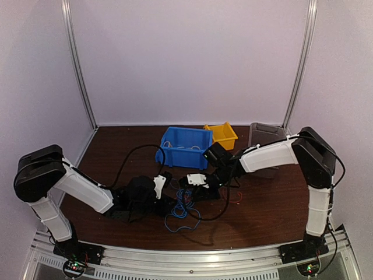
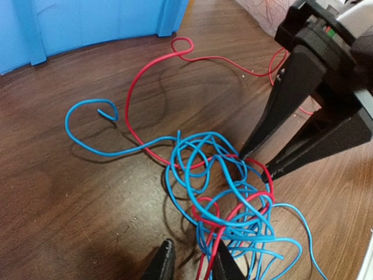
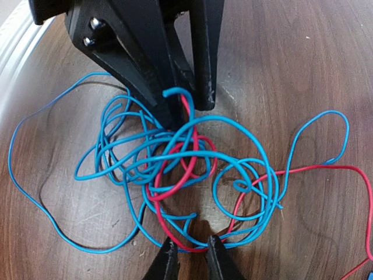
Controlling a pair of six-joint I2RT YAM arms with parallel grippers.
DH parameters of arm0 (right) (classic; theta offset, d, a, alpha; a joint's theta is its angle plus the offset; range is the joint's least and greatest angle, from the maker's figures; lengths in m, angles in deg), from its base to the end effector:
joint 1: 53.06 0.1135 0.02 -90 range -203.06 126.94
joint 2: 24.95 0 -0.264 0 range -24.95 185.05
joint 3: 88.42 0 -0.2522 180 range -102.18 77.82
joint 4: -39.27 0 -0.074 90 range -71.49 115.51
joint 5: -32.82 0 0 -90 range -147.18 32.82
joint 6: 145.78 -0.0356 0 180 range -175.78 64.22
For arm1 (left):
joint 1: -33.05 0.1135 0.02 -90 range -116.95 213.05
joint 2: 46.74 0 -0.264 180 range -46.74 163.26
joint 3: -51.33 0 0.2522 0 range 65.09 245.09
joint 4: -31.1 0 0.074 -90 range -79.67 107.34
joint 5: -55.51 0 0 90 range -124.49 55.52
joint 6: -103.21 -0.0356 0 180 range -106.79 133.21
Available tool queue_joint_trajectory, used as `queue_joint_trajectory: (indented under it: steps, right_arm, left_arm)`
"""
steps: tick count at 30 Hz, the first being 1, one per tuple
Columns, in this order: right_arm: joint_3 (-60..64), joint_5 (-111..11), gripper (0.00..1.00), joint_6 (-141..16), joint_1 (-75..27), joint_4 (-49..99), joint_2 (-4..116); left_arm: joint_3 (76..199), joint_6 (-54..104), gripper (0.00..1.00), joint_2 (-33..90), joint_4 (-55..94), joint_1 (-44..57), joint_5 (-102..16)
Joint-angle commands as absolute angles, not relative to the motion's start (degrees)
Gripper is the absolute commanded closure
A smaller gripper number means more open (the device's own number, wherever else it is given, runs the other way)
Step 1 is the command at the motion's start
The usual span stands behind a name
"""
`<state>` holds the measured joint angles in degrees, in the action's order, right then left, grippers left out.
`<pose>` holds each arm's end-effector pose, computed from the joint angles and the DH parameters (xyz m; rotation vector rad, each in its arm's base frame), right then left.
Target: Untangle the cables
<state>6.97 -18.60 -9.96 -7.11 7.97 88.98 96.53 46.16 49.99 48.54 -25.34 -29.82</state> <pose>0.2600 0.3007 0.1426 -1.9546 1.5756 0.8758 0.1589 -0.2527 0.1169 0.4545 2.2376 -0.8016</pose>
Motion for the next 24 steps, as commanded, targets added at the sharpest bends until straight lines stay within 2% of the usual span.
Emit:
queue_joint_trajectory:
  steps: [1,7,12,24]
  right_arm:
    - [6.3,-19.5,0.84,-11.4,-6.8,10.6,88.2]
    - [6.6,-18.8,0.96,-13.9,-7.0,10.6,85.2]
    - [6.0,-17.5,1.00,-15.7,-8.3,8.3,80.8]
    - [-0.8,-11.3,1.00,-22.3,-23.2,1.3,67.8]
  left_arm:
    - [98.6,47.0,0.79,52.1,48.5,-24.5,-31.8]
    - [100.7,46.5,0.90,54.2,47.0,-24.2,-32.9]
    - [100.2,47.1,1.00,53.3,46.6,-24.0,-31.8]
    - [98.5,47.6,1.00,50.3,43.6,-23.2,-28.6]
